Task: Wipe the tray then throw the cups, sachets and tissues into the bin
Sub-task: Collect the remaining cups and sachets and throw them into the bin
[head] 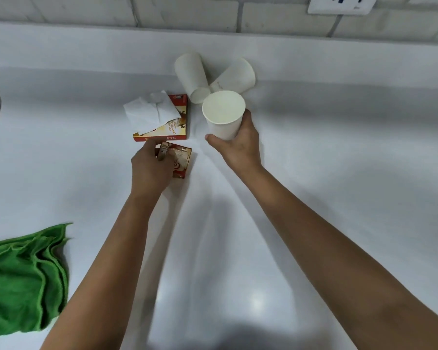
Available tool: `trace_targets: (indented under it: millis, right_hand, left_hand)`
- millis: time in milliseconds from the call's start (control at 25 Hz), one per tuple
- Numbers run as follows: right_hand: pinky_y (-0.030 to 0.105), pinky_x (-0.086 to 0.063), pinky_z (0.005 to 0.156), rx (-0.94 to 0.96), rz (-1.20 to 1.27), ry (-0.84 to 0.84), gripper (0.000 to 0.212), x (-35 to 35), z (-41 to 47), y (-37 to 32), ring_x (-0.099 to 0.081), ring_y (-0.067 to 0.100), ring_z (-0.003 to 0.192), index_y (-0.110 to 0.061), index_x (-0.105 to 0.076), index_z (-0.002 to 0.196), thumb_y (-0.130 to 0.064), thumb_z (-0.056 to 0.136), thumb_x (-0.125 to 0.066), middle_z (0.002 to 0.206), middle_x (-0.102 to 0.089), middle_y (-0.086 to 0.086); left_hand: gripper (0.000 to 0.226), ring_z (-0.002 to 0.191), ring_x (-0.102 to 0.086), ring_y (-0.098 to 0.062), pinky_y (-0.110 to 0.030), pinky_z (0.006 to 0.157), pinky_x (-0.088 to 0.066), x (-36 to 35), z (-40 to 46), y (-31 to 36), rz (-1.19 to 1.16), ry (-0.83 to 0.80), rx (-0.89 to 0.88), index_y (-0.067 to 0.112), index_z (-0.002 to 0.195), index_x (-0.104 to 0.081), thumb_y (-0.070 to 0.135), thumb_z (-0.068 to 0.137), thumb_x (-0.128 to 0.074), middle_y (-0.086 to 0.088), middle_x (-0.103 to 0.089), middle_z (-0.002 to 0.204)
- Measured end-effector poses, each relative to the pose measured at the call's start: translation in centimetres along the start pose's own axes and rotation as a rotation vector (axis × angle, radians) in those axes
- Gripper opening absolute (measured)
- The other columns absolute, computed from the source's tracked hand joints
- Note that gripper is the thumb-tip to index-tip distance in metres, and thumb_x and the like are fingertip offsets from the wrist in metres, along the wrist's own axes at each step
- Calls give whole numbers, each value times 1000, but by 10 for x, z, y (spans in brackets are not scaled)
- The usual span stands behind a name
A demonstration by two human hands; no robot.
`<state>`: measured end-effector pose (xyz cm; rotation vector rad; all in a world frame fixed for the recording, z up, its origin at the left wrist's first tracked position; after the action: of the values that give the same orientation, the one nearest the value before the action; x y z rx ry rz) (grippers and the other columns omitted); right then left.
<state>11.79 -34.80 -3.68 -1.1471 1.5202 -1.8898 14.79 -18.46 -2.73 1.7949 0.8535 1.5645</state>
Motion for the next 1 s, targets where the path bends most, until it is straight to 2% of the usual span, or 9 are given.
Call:
trace_targets:
  millis: [80,160,200,320,440,600,760,1000]
  right_hand:
    - [24,-47,86,3,-3,48,81,30,-16,0,-51,14,107,-16,-35,131,-22,65,-81,125,-54,0]
    - [24,-46,83,-12,1,111,79,59,-32,1,-52,14,104,-15,-34,128,-22,66,-81,123,-54,0]
    - [24,-46,82,-24,6,153,77,77,-41,2,-52,13,102,-15,-33,127,-22,66,-80,122,-54,-1]
    - [22,-44,77,-71,16,265,74,135,-72,12,-51,11,97,-13,-34,126,-21,68,-79,115,-52,-6]
    - [22,-42,77,-109,11,369,73,194,-106,25,-50,10,97,-12,-34,126,-22,69,-79,112,-48,-10]
    - [20,-41,76,-138,26,514,72,284,-169,49,-47,11,99,-14,-33,126,-21,70,-78,115,-47,-8]
    - [11,-40,67,-164,43,633,70,376,-245,78,-49,13,99,-18,-32,127,-21,72,-76,113,-44,-8]
    - [23,-46,72,-249,1,844,72,497,-356,131,-49,15,98,-17,-34,132,-21,73,-75,112,-46,-4]
  left_hand:
    - [34,86,-63,-16,-20,68,-49,-11,-14,13,-144,-55,0,18,125,-55,13,93,-48,-6,-62,114]
    - [35,75,-62,-11,-16,53,-47,-22,-28,28,-264,-134,23,19,125,-54,9,92,-48,-5,-61,111]
    - [38,75,-62,-11,-16,51,-46,-29,-38,38,-316,-188,36,20,126,-52,7,91,-48,-6,-61,110]
    - [45,74,-64,-12,-20,53,-50,-54,-79,71,-415,-356,58,19,128,-49,-2,88,-47,-4,-61,105]
    - [46,75,-64,-14,-16,50,-53,-81,-126,99,-412,-482,-22,21,122,-51,-6,86,-46,-4,-62,100]
    - [44,77,-65,-16,-16,52,-54,-127,-205,129,-399,-634,-100,22,117,-55,-7,85,-47,-6,-63,103]
    - [44,76,-64,-15,-15,50,-53,-179,-301,155,-378,-772,-132,22,116,-55,-8,85,-47,-7,-63,104]
    - [50,76,-65,-13,-19,55,-54,-251,-443,179,-313,-937,-223,32,113,-49,-9,84,-44,-4,-63,94]
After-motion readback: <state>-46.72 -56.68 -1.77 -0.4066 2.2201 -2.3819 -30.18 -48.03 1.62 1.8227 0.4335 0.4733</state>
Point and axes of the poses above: each hand's wrist, its own z-axis towards the middle knuckle, its own x-axis out of the back of the hand, y = z × x, the point moved 1 cm from there along z, towards the middle knuckle
